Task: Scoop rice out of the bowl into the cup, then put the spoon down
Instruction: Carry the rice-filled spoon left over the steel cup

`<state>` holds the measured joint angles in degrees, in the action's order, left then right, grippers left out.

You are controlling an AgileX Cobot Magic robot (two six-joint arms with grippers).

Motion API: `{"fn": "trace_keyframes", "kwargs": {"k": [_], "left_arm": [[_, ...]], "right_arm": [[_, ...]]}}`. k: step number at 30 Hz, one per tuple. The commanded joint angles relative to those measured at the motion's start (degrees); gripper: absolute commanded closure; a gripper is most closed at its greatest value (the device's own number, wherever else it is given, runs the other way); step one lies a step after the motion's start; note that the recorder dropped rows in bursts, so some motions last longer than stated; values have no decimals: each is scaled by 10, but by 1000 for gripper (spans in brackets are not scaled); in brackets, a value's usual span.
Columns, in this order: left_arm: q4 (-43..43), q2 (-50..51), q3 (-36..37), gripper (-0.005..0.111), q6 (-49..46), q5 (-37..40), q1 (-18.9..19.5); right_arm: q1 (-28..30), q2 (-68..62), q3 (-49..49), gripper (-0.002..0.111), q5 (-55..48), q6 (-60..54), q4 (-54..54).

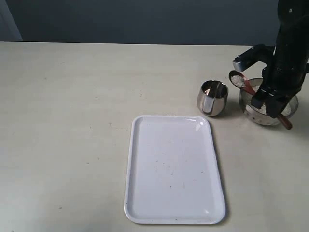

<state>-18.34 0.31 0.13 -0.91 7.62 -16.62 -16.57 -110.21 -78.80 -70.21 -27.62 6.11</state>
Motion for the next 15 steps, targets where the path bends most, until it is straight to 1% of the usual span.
{"fn": "trace_keyframes", "kwargs": {"k": [1, 4, 15], "left_arm": [[2, -3, -1, 106, 5, -6, 0], [2, -3, -1, 106, 5, -6, 0], [2, -3, -1, 106, 5, -6, 0]], "right_arm": [[-18, 6, -3, 109, 2, 7, 1], [-29, 6, -3, 109, 2, 10, 5], [-29, 6, -3, 109, 2, 36, 8]]}}
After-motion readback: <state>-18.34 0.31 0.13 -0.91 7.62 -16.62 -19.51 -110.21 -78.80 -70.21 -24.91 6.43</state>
